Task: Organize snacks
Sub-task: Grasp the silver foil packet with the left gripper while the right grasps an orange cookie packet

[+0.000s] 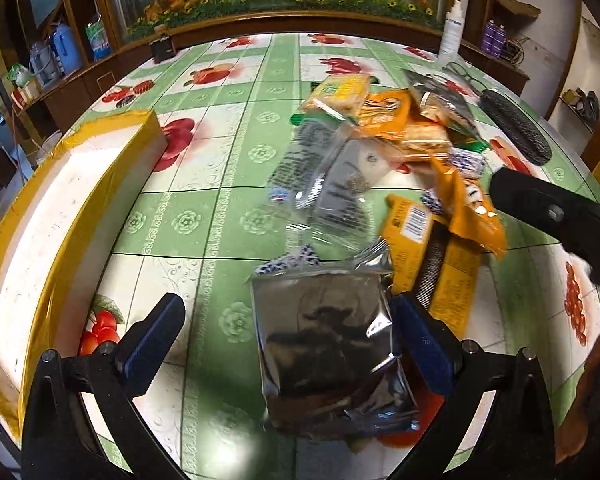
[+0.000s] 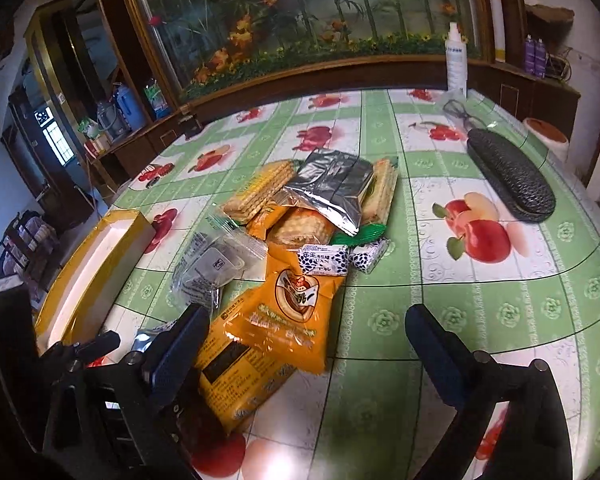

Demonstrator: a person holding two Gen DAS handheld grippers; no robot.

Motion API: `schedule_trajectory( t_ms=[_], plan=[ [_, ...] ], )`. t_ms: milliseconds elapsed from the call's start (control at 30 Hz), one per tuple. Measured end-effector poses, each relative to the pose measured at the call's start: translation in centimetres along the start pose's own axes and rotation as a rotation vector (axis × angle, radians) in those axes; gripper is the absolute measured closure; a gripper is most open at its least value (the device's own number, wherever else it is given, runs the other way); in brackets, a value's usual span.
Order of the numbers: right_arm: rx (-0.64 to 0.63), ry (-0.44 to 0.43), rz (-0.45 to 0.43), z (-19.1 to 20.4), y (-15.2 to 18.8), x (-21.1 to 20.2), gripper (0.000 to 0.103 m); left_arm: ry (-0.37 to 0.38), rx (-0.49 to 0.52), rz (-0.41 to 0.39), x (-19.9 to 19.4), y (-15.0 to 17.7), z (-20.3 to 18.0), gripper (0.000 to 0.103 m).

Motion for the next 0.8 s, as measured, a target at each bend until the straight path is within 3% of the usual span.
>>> schedule_trajectory(
  t_ms=[200, 300, 333, 367, 600, 800],
  plan=[
    [0.117, -0.033, 0.085, -1.5, -0.2, 4.4, 0.012, 0.052, -0.011, 0.017, 1.4, 0.0, 1.2, 0.003],
    [0.117, -0.030, 0.084, -2.0, -0.1, 5.0, 0.029, 0.079, -0.009, 0.006, 1.3, 0.1, 1.5, 0.026],
    [0.120, -0.032, 0.074, -2.2, -0.1, 4.8, 0.046, 0.076, 0.001, -0.007, 1.2, 0.0, 1.5, 0.048],
    [0.133, -0.046, 0.072, -2.3, -0.1, 4.6, 0.055, 0.059, 0.015, -0.010, 1.2, 0.1, 1.7, 0.049],
    [0.095, -0.057, 0.001, -1.9, -0.1, 1.2, 0.060, 0.114, -0.005, -0.016, 0.3, 0.6, 2.4, 0.050],
    [0.064, -0.161, -0.048, 0.8, -0.5, -2.4, 0.061, 0.125, -0.024, -0.095, -3.7, 0.4, 3.8, 0.050]
  ],
)
Point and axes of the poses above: each gripper's, at about its wrist camera, not at the fingertips, and x roughly the way its jaws point, z to its left, y to its underside, the point moved 9 cm from there along x, roughly the way its jaws point, and after that the axes turned 12 degrees about -y, right-handed, at the moved point
